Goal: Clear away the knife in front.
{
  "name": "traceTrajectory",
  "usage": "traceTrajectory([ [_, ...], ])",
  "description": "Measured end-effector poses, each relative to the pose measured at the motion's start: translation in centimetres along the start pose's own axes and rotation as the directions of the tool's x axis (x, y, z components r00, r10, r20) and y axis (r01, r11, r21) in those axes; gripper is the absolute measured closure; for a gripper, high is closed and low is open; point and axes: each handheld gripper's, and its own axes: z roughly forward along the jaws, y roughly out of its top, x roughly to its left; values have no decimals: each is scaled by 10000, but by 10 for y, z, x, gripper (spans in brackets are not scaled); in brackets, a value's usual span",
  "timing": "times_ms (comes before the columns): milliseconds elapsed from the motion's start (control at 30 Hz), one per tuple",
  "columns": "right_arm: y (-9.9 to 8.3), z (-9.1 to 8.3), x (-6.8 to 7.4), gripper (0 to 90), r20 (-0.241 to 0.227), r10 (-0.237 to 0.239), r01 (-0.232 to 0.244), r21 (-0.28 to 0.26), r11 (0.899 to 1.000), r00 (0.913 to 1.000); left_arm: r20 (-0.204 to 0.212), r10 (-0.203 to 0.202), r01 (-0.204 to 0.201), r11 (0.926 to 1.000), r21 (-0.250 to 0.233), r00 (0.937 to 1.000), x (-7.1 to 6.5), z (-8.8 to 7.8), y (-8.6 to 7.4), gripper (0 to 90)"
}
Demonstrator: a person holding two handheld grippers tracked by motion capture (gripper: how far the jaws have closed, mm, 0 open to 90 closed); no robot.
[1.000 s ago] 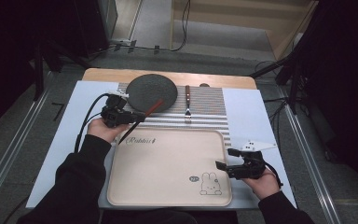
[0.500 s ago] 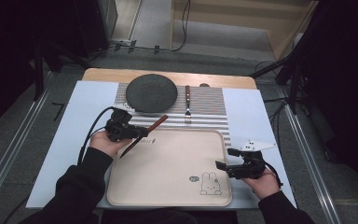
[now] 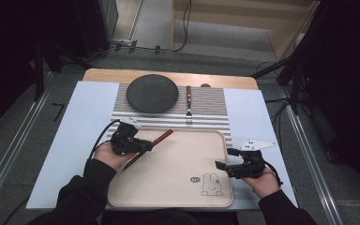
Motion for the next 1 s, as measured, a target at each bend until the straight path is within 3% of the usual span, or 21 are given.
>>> traceTrajectory([
  [267, 2, 2, 0, 186, -30, -123, 123, 37, 9999, 9999, -213, -171, 180, 9989, 435, 9996, 5, 11, -9, 772],
  [533, 1, 2, 1, 186, -6, -89, 89, 65, 9999, 10000, -276, -32, 58, 9954, 957, 9996, 4, 21, -11, 770],
  [633, 1, 2, 1, 187, 1, -67, 67, 66, 10000, 10000, -239, 11, 9, 9965, 833, 9997, 5, 22, -11, 763],
  [867, 1, 1, 1, 187, 14, -78, 78, 67, 9999, 10000, -132, 281, -274, 9985, 482, 9995, 4, 21, -11, 489],
  [1000, 1, 2, 0, 187, 8, -79, 79, 75, 9999, 10000, 174, 287, -283, 9993, -231, 9994, 4, 16, -9, 412],
])
